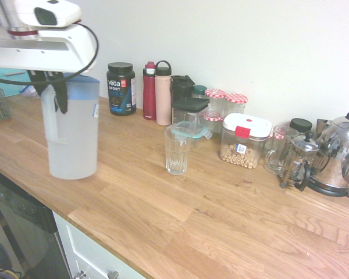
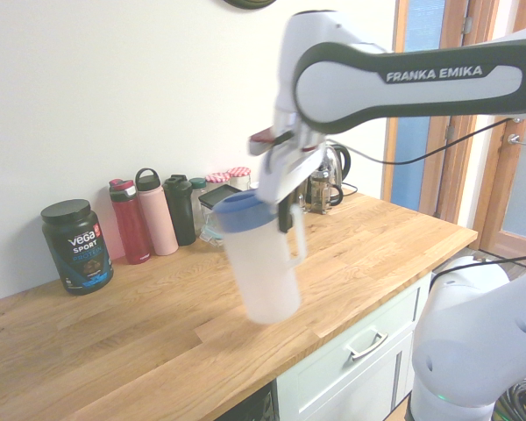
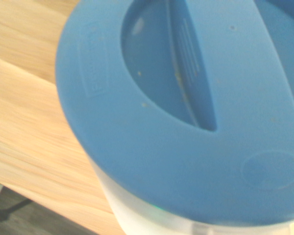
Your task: Pour me some water
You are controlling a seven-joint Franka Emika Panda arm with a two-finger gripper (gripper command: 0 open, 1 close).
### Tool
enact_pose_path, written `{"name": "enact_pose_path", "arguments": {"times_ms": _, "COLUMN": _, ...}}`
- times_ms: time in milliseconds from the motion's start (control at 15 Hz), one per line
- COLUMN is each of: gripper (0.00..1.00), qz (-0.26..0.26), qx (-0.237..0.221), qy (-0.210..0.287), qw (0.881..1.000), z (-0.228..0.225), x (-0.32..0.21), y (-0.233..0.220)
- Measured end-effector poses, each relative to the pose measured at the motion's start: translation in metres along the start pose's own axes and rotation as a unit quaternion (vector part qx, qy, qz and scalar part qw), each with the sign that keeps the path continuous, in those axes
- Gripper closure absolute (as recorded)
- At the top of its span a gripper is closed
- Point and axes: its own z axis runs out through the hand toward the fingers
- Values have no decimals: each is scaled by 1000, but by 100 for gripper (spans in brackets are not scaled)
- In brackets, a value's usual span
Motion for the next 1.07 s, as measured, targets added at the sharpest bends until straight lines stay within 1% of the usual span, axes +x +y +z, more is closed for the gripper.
{"name": "enact_pose_path", "arguments": {"times_ms": 133, "gripper": 100, "qz": 7, "qx": 2, "qy": -4, "qw": 1000, "z": 1, "x": 19, "y": 50}}
{"name": "enact_pose_path", "arguments": {"times_ms": 200, "gripper": 100, "qz": 9, "qx": 1, "qy": -7, "qw": 1000, "z": 1, "x": 24, "y": 68}}
{"name": "enact_pose_path", "arguments": {"times_ms": 400, "gripper": 100, "qz": 10, "qx": -3, "qy": -13, "qw": 1000, "z": -5, "x": 40, "y": 105}}
{"name": "enact_pose_path", "arguments": {"times_ms": 600, "gripper": 100, "qz": -29, "qx": -22, "qy": 0, "qw": 999, "z": -8, "x": 70, "y": 160}}
{"name": "enact_pose_path", "arguments": {"times_ms": 733, "gripper": 100, "qz": -49, "qx": -23, "qy": 16, "qw": 998, "z": -3, "x": 100, "y": 192}}
{"name": "enact_pose_path", "arguments": {"times_ms": 800, "gripper": 100, "qz": -65, "qx": -26, "qy": 16, "qw": 997, "z": 4, "x": 115, "y": 204}}
{"name": "enact_pose_path", "arguments": {"times_ms": 933, "gripper": 100, "qz": -115, "qx": -32, "qy": -1, "qw": 993, "z": 10, "x": 148, "y": 203}}
{"name": "enact_pose_path", "arguments": {"times_ms": 1067, "gripper": 100, "qz": -164, "qx": -45, "qy": -29, "qw": 985, "z": 11, "x": 176, "y": 189}}
